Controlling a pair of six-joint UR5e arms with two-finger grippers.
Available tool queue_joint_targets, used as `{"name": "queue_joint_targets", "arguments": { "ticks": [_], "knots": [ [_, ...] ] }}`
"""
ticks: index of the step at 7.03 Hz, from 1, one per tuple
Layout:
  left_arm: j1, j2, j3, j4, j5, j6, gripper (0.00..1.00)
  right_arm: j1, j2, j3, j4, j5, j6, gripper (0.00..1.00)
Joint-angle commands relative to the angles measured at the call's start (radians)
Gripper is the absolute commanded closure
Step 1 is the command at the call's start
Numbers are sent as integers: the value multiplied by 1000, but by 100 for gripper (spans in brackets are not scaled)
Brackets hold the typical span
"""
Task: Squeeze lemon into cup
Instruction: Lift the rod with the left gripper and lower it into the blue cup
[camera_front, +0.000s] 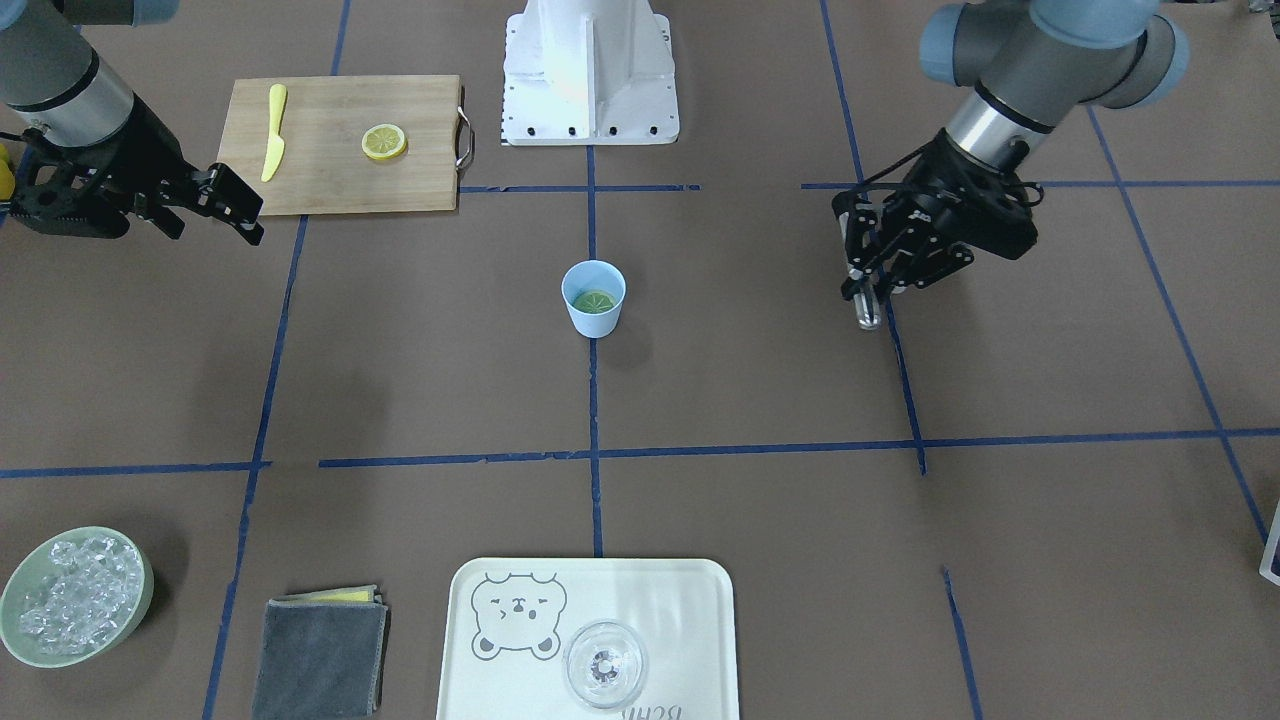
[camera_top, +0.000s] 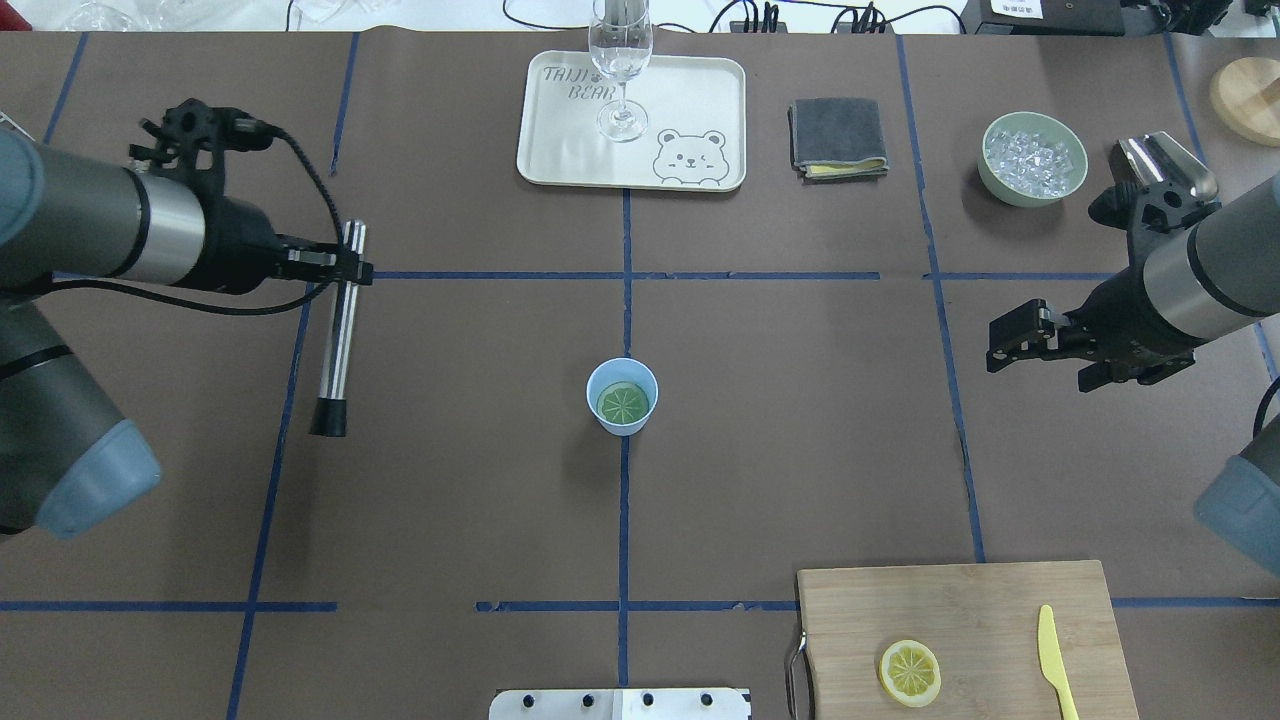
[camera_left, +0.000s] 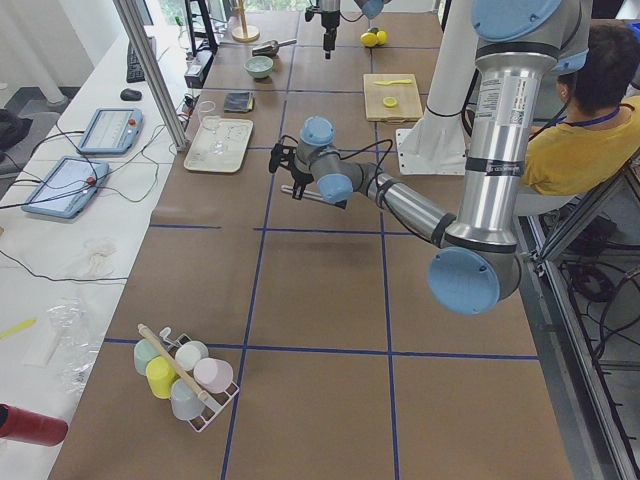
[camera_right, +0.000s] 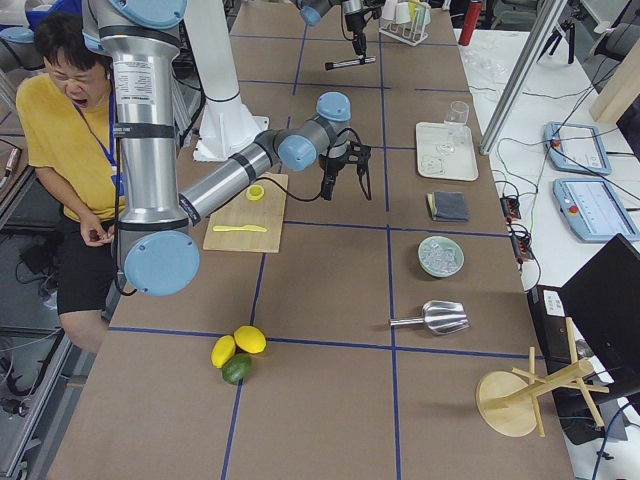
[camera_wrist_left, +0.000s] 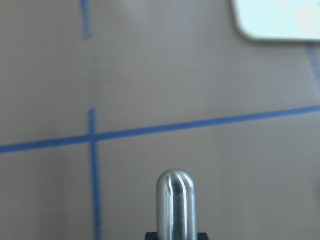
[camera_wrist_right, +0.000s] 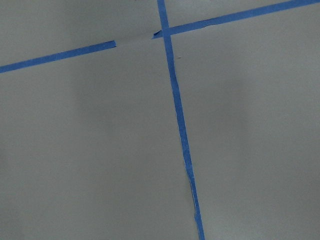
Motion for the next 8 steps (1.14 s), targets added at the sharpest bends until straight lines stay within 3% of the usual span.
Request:
{"name": "queue_joint_targets", "arguments": {
  "ticks": [1, 3, 4, 5, 7, 8],
  "knots": [
    [151, -127, -10, -6, 272, 3, 100, 14, 0, -1, 0, 0, -1, 0],
    [197, -265, 37, -46, 426, 68, 100, 25, -23, -1, 0, 0, -1, 0],
    [203, -287, 37, -87, 432, 155, 100, 31, -23, -1, 0, 0, -1, 0],
    [245, -272, 30, -209, 574, 162, 100, 43, -26, -1, 0, 0, -4, 0],
    [449, -213, 159, -585, 938, 172, 100, 53, -42, 8, 0, 0, -5, 0],
    [495, -212, 181, -666, 1062, 173, 100, 53, -43, 6, 0, 0, -4, 0]
  ]
}}
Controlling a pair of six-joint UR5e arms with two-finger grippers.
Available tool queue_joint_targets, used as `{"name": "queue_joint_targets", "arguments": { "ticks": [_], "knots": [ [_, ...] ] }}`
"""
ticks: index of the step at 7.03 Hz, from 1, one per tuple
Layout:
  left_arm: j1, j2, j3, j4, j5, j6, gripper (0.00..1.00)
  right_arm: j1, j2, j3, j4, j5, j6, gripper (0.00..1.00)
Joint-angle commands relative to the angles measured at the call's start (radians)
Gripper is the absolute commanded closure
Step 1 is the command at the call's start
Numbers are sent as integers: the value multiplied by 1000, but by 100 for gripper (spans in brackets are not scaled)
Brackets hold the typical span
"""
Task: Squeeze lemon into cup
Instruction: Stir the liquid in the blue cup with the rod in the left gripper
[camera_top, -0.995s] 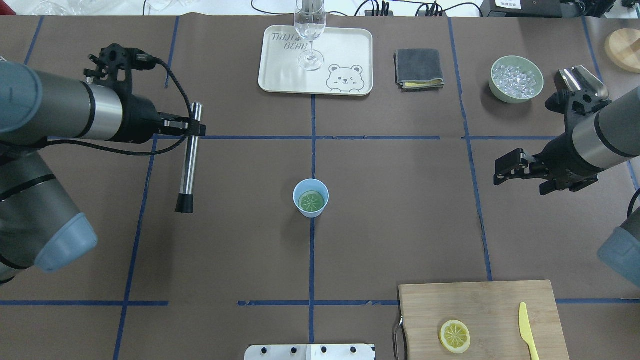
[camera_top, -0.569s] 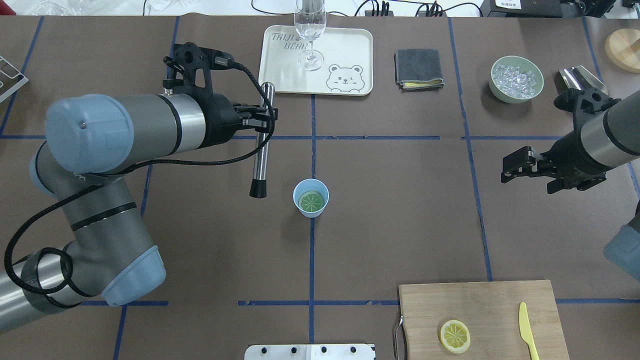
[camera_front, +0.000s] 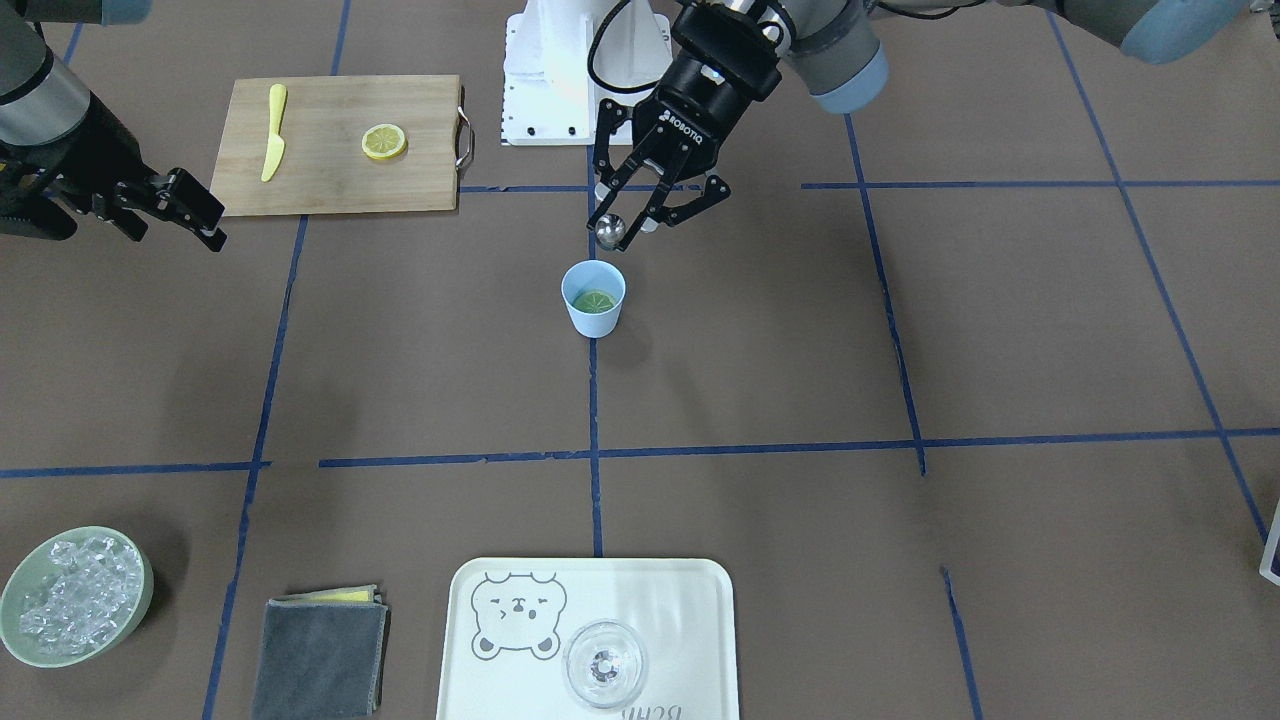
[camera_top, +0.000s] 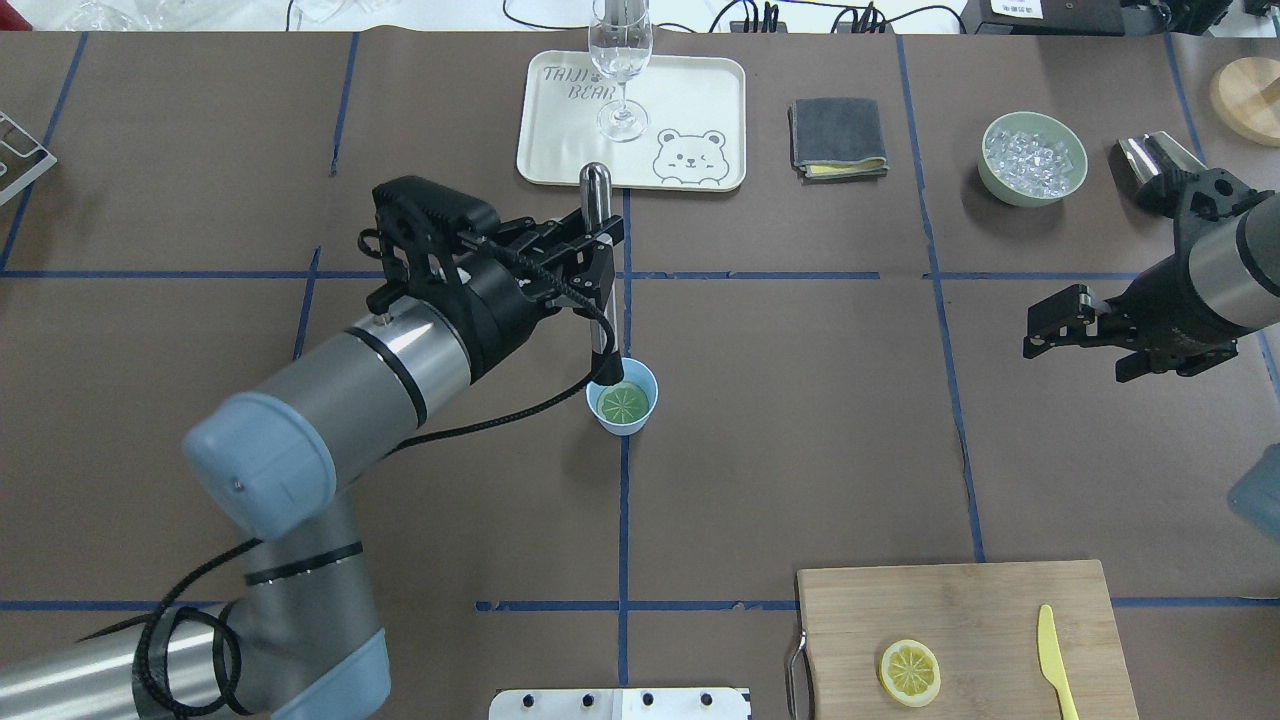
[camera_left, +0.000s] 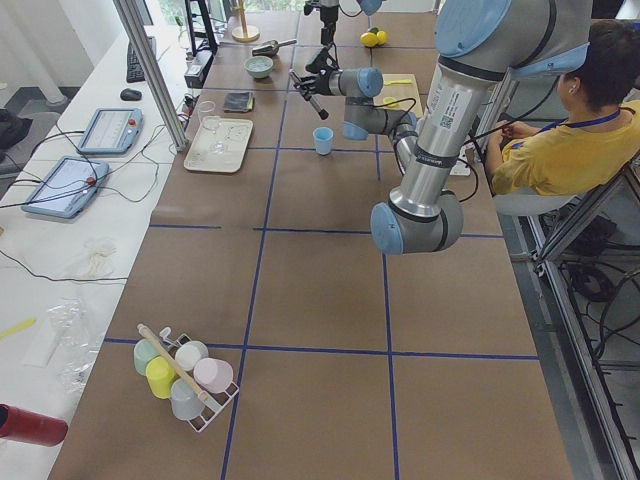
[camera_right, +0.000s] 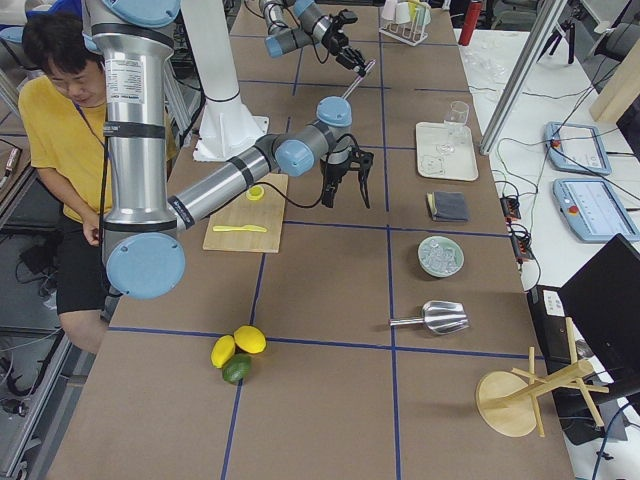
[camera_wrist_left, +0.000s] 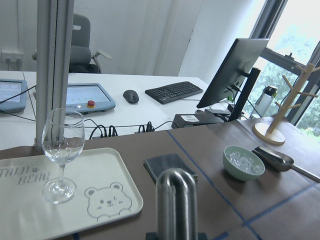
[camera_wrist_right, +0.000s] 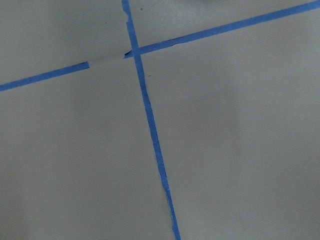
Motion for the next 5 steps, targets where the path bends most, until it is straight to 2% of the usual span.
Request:
{"name": "queue_joint_targets", "arguments": {
  "ticks": [1, 3, 5],
  "knots": [
    [98, -2, 46, -145, 198, 4, 100, 4, -3, 1, 0, 0, 1, 0],
    [98, -36, 48, -169, 317, 167, 100, 4, -5, 1, 0, 0, -1, 0],
    [105, -102, 130, -168, 322, 175, 100, 4, -3, 5, 0, 0, 1, 0]
  ]
}}
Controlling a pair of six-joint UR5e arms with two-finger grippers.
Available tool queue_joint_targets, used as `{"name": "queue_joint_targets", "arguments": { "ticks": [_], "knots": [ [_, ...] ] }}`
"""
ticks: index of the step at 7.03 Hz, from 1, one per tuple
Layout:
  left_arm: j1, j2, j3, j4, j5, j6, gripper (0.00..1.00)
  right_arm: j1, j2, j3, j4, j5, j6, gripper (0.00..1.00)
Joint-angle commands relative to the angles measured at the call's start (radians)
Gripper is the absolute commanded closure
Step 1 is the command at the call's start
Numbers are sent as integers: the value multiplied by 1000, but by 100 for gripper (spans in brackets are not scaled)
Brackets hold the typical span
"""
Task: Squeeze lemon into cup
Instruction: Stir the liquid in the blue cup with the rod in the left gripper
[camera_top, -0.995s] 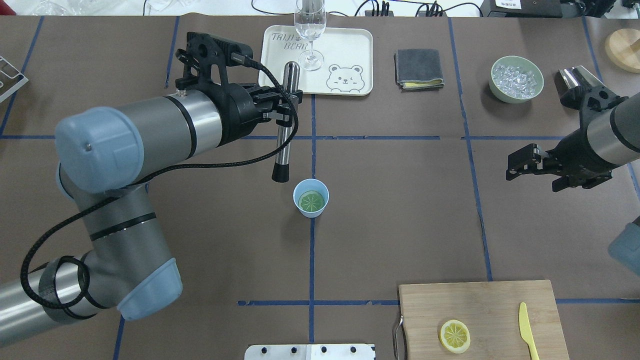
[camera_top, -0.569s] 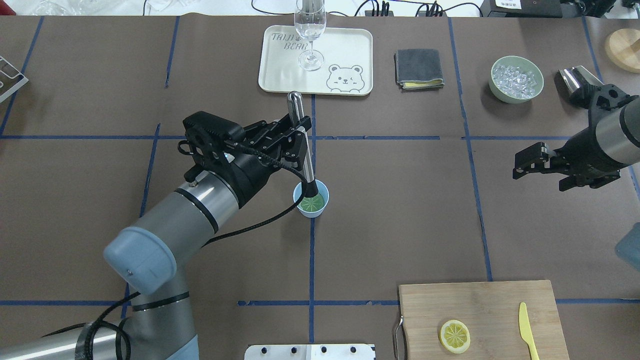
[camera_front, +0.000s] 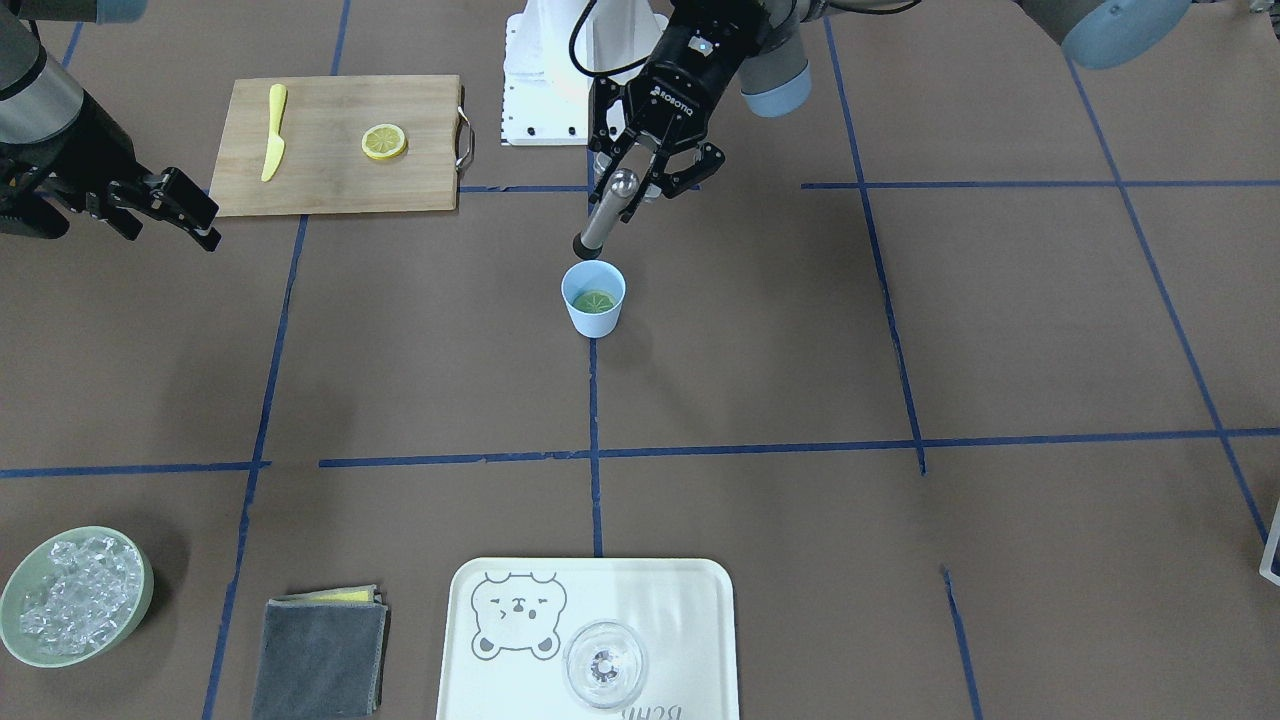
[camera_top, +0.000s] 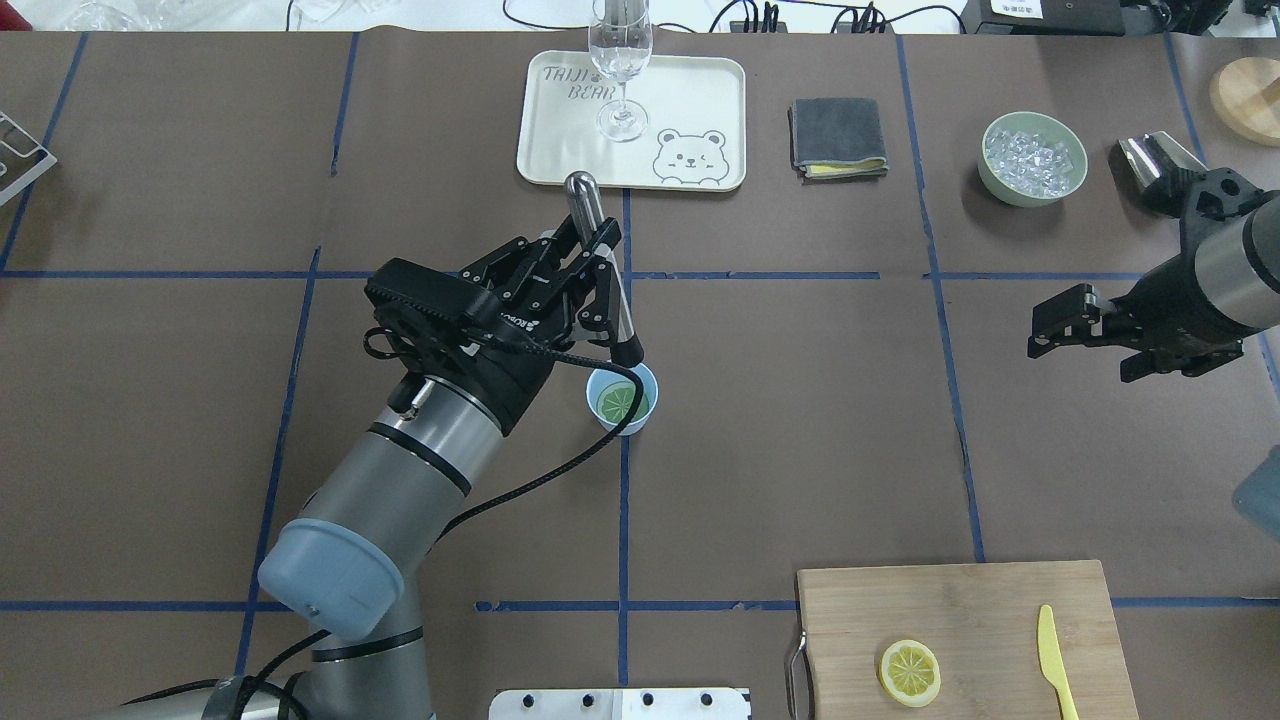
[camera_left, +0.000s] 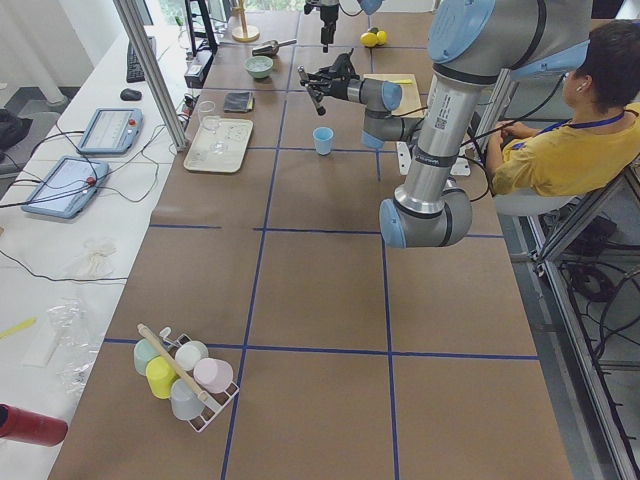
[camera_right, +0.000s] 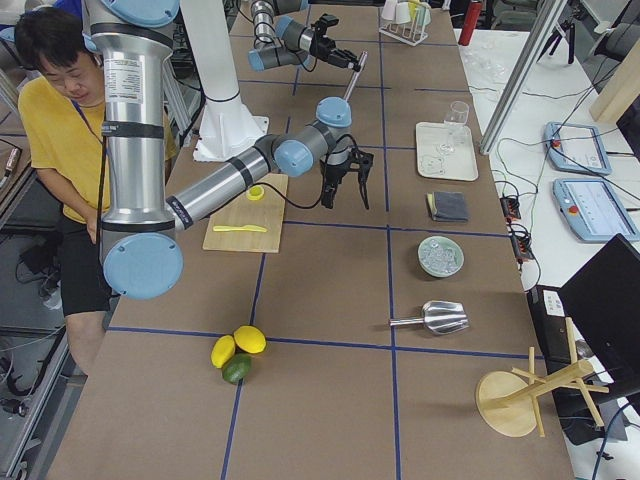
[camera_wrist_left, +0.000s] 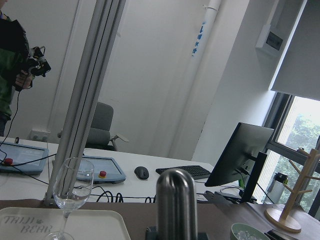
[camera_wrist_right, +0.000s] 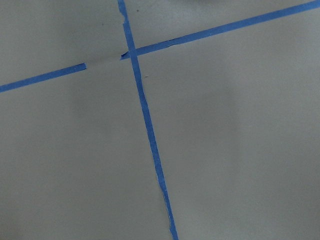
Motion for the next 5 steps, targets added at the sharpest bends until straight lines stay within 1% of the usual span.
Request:
{"name": "queue_joint_targets", "arguments": {
  "ticks": [1, 2, 3, 5],
  "knots": [
    [4, -44, 86, -3, 11, 44, 100, 0, -1, 3, 0, 0, 0, 0],
    [4, -44, 110, -5, 16, 51, 100, 0, 1, 1, 0, 0, 0, 0],
    [4, -38, 103, -11, 14, 52, 100, -1, 1, 0, 0, 0, 0, 0],
    [28, -34, 121, -11, 16, 52, 100, -1, 1, -2, 0, 0, 0, 0]
  ]
}}
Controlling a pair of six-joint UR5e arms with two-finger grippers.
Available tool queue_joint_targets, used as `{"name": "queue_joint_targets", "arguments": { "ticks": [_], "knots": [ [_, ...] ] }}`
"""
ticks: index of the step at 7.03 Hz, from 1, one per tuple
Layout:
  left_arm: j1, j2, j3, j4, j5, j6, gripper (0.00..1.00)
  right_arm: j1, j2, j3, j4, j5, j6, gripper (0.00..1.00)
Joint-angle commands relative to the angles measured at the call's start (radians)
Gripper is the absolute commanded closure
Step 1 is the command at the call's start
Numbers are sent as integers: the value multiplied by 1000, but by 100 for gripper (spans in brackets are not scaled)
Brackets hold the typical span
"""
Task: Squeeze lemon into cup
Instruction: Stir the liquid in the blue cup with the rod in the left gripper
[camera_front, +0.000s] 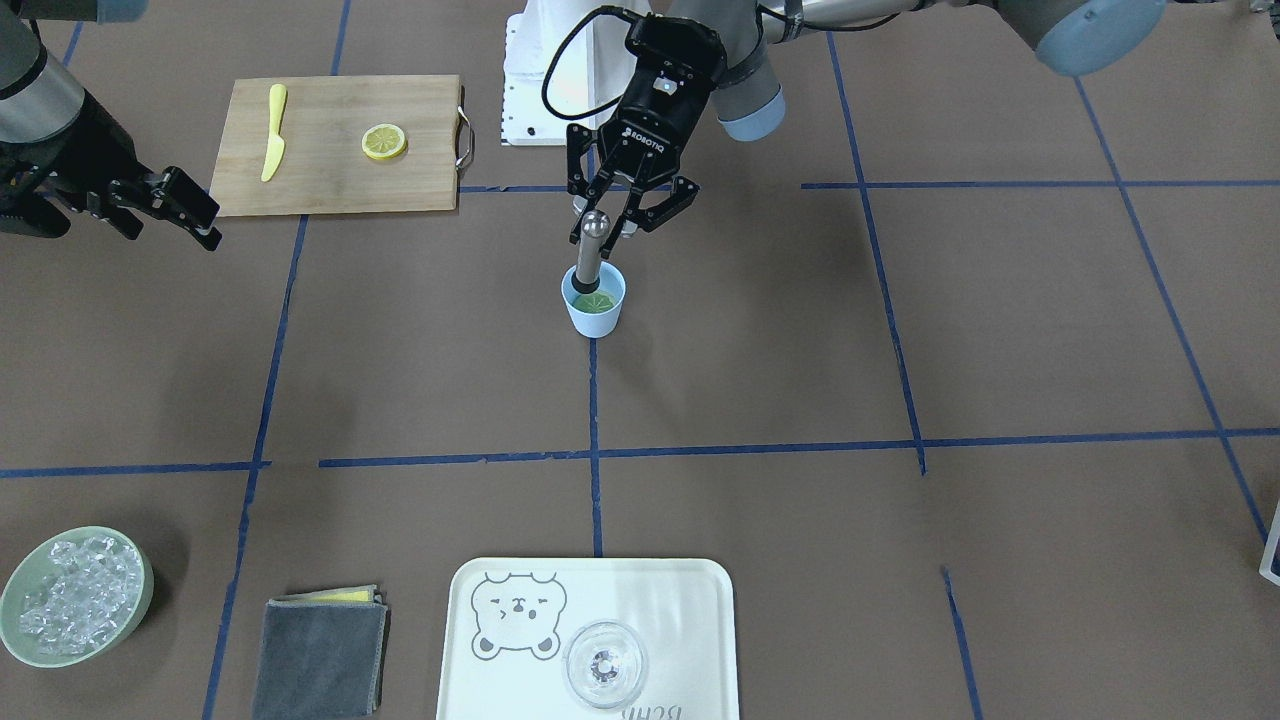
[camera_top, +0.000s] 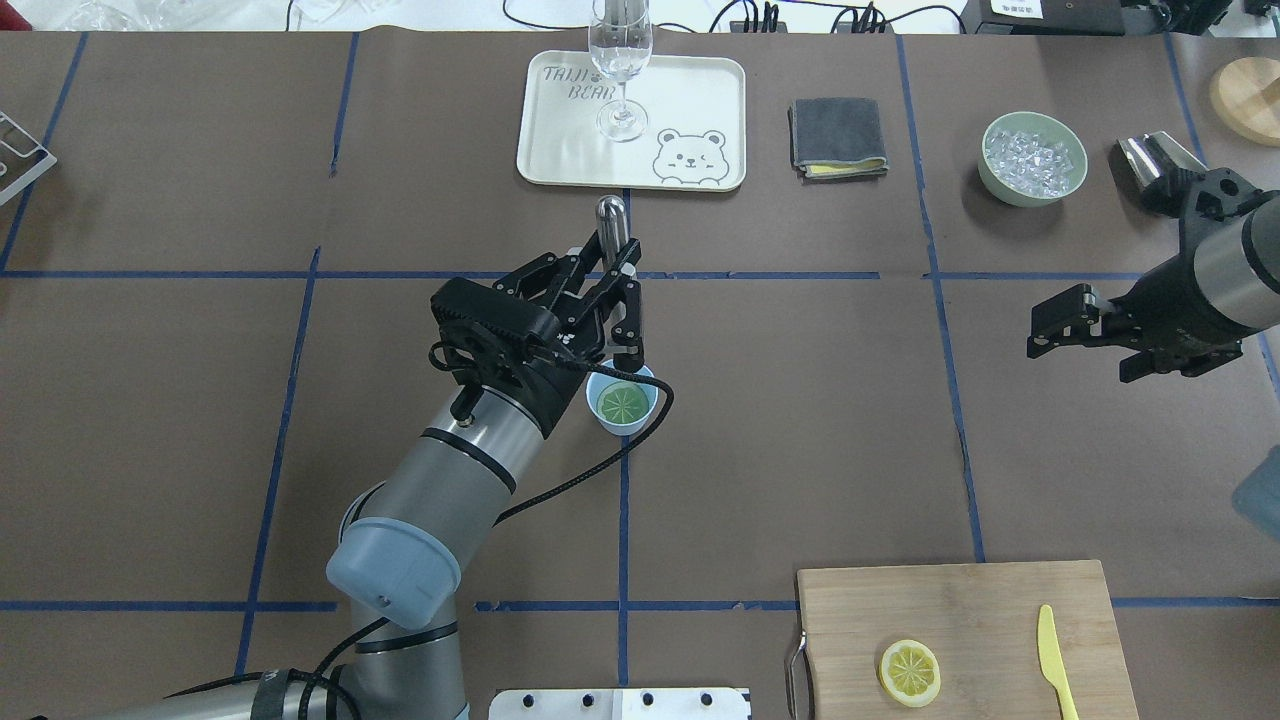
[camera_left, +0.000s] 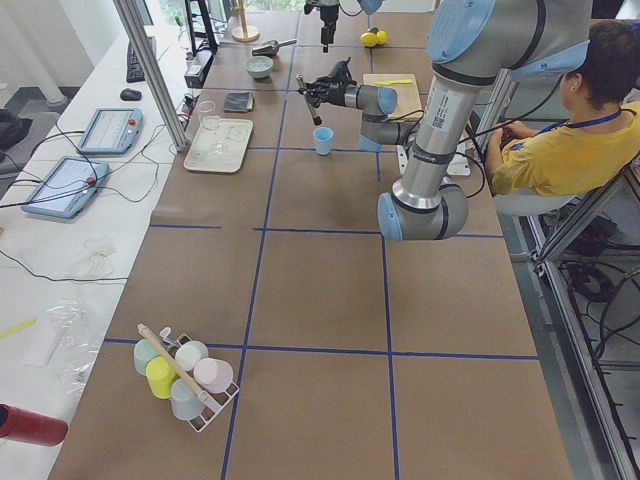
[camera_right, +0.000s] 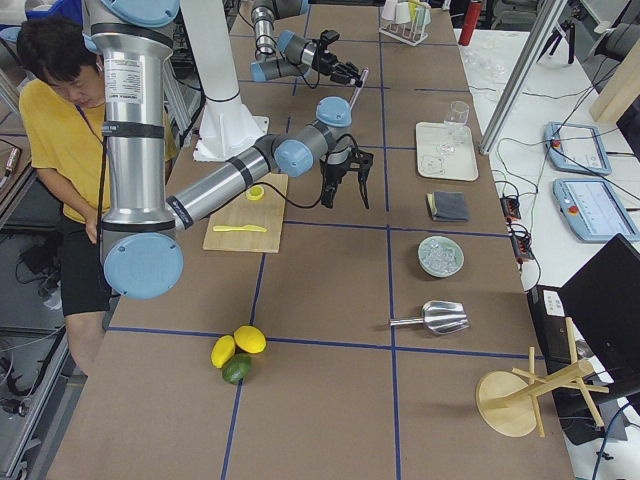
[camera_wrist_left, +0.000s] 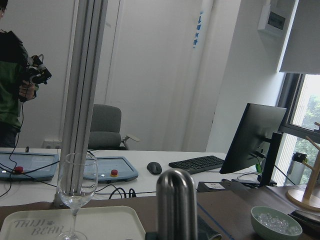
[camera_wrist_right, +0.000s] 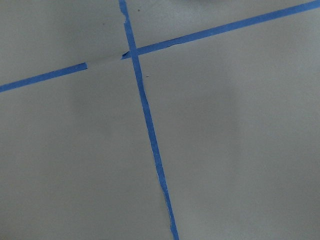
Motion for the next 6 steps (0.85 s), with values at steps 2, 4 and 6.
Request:
{"name": "queue_joint_targets", "arguments": {
  "ticks": [2, 4, 6],
  "knots": [
    [27, -1, 32, -2, 1, 1, 100, 0, -1, -3, 0, 0, 0, 0],
    [27, -2, 53, -2, 1, 1, 100, 0, -1, 0, 0, 0, 0, 0],
    [37, 1, 93, -13, 2, 1, 100, 0, -8, 3, 0, 0, 0, 0]
  ]
}}
